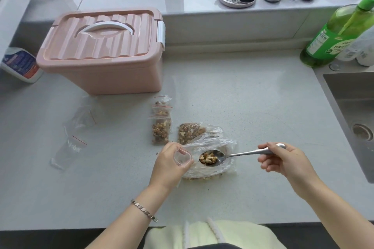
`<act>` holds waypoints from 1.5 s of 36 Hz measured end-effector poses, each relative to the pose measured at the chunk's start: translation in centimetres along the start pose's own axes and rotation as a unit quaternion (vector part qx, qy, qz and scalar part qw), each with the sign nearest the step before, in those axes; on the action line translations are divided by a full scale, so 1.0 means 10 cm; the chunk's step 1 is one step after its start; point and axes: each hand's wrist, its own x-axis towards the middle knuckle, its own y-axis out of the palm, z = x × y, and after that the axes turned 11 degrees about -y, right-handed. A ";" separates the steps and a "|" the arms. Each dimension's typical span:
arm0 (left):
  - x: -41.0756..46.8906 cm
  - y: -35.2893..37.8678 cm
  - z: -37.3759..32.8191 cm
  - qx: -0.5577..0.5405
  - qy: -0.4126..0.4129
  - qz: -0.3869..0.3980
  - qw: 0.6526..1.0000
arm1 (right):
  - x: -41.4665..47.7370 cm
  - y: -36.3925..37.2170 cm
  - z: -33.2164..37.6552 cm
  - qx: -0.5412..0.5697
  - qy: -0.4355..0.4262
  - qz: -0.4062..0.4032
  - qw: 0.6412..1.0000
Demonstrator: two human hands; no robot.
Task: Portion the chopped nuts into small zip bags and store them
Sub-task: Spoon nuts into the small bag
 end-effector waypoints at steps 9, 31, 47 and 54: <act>-0.02 0.05 -0.02 0.047 0.022 -0.009 0.999 | -0.18 0.29 0.38 -0.061 -0.141 0.035 0.988; -0.07 0.06 0.01 0.031 0.025 -0.021 0.999 | -0.35 0.29 0.35 -0.256 -0.321 0.044 0.911; -0.12 0.04 0.13 0.017 -0.024 0.048 0.998 | 0.06 0.22 -0.36 -0.243 -0.143 0.054 0.958; -0.12 0.04 0.13 0.010 -0.042 0.060 0.997 | 0.13 0.32 -0.55 -0.152 -0.028 0.068 0.986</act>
